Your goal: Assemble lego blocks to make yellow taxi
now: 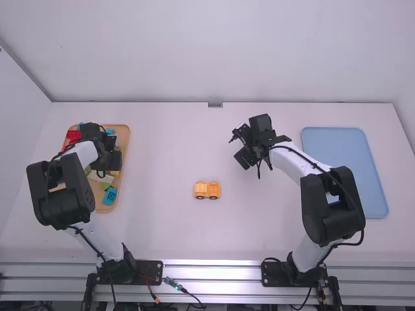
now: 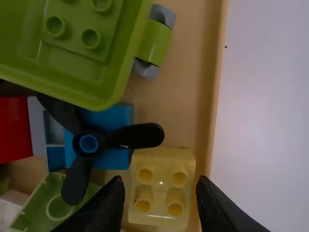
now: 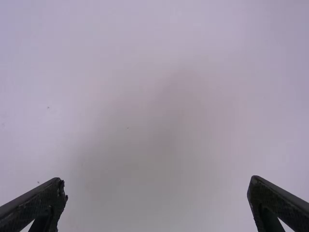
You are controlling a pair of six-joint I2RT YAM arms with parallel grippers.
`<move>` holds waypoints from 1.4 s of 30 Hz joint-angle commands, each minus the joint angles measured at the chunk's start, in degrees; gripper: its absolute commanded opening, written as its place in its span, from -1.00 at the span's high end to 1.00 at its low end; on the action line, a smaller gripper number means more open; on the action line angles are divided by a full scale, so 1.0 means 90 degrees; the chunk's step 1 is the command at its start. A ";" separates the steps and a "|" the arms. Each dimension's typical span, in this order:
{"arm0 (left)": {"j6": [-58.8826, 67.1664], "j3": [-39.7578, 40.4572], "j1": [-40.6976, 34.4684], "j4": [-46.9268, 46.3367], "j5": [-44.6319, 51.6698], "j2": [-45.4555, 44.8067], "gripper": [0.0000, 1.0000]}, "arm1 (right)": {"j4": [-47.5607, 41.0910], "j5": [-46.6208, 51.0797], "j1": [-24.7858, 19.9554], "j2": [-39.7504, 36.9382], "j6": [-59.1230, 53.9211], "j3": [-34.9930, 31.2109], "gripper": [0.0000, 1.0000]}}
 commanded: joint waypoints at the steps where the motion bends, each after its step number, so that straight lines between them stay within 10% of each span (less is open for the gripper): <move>1: 0.0022 -0.0102 0.0029 0.0012 -0.0023 -0.0019 0.18 | -0.0029 -0.0022 -0.0007 -0.0141 0.0027 0.0187 -0.99; 42: -0.0338 -0.0005 0.0019 0.0090 -0.0026 -0.0034 0.60 | 0.0024 -0.0022 -0.0012 -0.0141 0.0024 0.0189 -0.98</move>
